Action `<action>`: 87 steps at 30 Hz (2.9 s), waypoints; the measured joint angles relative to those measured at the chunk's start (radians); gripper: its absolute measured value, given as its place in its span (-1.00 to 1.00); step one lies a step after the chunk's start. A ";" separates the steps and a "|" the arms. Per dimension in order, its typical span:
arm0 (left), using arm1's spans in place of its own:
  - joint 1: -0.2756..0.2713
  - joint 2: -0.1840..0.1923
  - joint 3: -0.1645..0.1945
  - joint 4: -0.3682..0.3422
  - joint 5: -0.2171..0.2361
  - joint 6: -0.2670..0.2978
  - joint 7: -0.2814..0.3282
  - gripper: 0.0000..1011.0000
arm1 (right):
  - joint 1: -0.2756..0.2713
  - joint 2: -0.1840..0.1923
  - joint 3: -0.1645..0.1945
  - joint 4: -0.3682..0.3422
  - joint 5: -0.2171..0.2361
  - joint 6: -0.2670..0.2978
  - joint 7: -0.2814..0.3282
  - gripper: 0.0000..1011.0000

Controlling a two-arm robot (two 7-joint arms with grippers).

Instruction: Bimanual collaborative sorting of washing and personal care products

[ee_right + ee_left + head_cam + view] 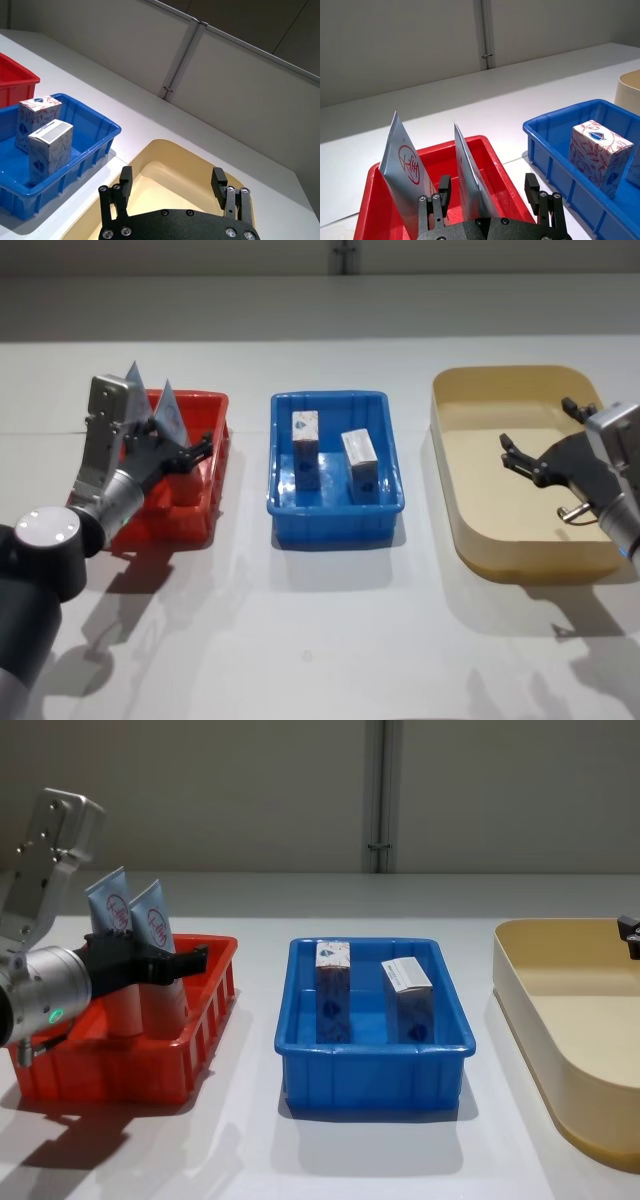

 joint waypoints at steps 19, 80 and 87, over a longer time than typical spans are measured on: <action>0.002 0.001 0.001 -0.003 -0.003 0.003 0.000 -0.17 | 0.000 0.000 0.000 0.000 0.000 0.000 0.000 0.98; 0.250 0.235 -0.081 -0.509 -0.227 0.088 -0.199 -0.56 | 0.000 0.000 0.000 0.000 0.000 0.000 0.000 0.98; 0.305 0.279 -0.104 -0.563 -0.275 0.094 -0.210 -0.56 | 0.000 0.000 0.000 0.000 0.000 0.000 0.000 0.98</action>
